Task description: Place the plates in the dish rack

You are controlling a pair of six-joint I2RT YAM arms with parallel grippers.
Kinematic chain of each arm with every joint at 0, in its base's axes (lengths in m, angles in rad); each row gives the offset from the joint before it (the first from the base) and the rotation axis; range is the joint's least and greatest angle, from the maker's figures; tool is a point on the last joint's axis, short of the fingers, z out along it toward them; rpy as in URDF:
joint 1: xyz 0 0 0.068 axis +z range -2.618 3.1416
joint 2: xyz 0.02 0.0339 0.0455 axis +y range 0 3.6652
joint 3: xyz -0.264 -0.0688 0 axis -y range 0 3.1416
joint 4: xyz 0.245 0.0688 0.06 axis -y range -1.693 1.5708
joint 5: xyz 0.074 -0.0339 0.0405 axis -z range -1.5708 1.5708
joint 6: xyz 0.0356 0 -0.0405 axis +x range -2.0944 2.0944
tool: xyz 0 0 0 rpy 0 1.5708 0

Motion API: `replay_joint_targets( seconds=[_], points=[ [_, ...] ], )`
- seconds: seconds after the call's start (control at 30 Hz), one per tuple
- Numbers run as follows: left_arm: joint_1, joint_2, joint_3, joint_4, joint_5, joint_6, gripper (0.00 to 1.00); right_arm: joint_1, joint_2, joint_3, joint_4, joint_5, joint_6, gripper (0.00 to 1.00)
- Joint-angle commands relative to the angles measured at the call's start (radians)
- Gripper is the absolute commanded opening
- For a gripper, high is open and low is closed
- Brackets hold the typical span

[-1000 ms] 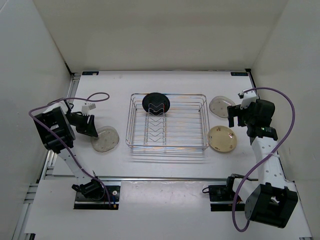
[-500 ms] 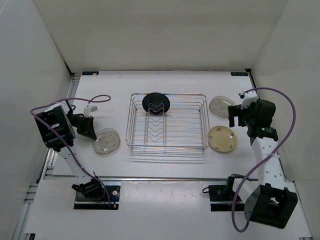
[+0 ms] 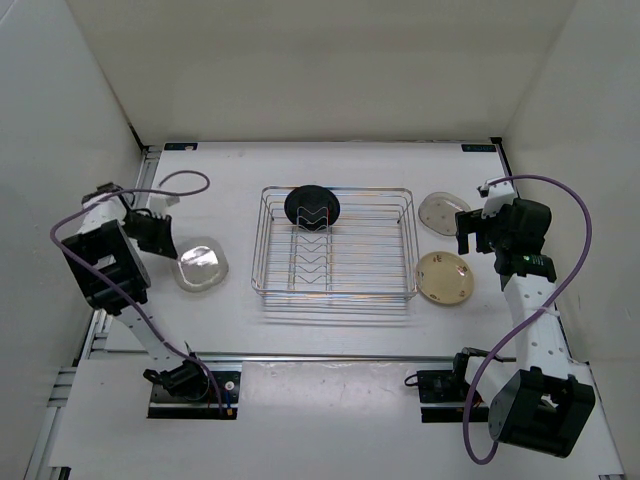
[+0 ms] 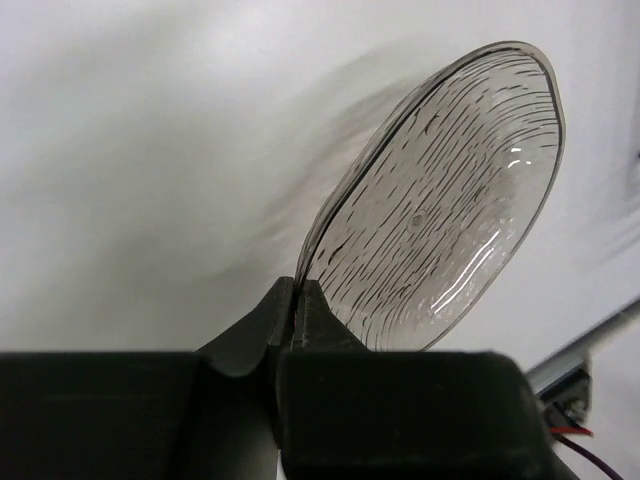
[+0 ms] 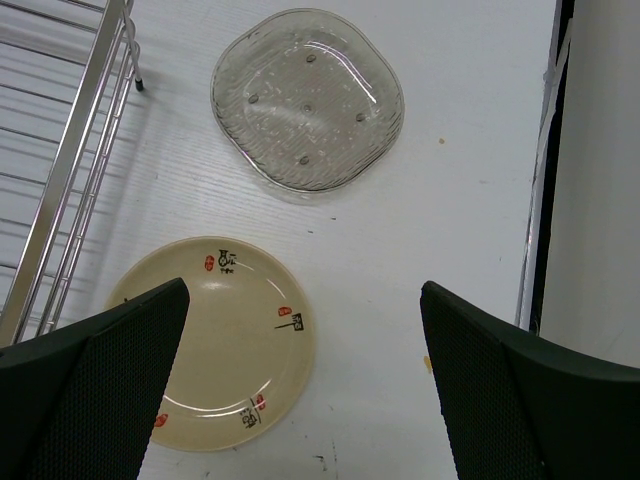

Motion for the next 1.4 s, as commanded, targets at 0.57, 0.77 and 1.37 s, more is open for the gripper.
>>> replay_joint_targets(
  seconds=[0.57,0.77,1.37],
  points=[
    [-0.604,-0.459,0.412,0.313,-0.444,0.035,0.11,-0.006,0.001,0.015,0.017,-0.024,0.014,1.0],
    [-0.89,-0.488,0.228,0.471,-0.666,0.143,0.11,-0.006,0.001,0.015,0.017,-0.024,0.014,1.0],
    [-1.152,-0.295,0.234,0.635,-0.902,0.174,0.11,-0.006,0.02,0.015,0.017,-0.014,0.014,1.0]
  ],
)
